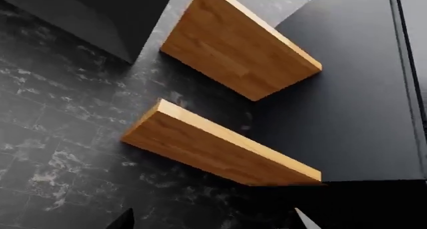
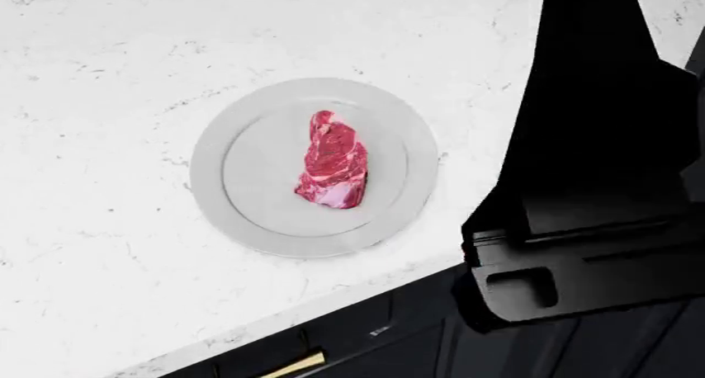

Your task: Pick the steak from the top rack in the oven and place it on the plate on the counter.

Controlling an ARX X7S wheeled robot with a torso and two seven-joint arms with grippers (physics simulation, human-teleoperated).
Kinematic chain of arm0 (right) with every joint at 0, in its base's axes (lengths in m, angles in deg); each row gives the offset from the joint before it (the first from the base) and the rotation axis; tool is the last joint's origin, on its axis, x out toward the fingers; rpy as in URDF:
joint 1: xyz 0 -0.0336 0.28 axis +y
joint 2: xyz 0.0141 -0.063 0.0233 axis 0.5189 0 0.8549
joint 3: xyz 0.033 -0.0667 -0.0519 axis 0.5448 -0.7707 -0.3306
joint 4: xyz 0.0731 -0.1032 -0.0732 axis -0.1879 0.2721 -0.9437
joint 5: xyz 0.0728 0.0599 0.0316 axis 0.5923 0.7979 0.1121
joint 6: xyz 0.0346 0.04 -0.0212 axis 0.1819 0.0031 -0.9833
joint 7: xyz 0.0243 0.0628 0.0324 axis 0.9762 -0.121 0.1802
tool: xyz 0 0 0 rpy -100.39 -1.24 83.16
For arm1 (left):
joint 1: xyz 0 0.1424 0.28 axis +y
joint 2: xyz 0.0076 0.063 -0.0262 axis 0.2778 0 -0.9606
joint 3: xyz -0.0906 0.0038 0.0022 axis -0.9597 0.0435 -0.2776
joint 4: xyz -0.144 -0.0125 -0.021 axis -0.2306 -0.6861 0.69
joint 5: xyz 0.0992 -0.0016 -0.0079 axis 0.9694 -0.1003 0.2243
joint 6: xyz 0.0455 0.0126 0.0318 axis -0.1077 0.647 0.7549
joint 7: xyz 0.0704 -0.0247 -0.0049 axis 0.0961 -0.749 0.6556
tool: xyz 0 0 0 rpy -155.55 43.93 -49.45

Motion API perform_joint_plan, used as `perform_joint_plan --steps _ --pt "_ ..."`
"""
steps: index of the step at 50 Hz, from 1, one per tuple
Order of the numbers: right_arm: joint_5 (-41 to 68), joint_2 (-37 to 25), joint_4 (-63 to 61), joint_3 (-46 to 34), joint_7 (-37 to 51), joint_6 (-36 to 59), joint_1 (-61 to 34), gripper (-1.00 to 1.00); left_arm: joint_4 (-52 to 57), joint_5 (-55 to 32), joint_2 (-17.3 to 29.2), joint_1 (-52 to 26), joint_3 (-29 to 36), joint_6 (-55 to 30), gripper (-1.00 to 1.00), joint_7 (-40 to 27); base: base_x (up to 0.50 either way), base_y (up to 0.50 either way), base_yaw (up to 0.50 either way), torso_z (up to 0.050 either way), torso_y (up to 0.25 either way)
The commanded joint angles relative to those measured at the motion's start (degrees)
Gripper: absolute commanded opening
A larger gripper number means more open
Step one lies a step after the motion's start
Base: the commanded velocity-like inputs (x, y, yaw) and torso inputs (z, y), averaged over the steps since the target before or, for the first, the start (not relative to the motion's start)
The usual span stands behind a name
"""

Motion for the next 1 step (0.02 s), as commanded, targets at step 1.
perform_joint_plan --steps 1 --pt "9.63 -5.71 -3.58 29.91 1.31 3.58 15.32 1.00 0.18 -4.92 -45.20 25.26 -31.67 11.94 1.00 49.67 0.00 0.00 0.00 0.000 0.000"
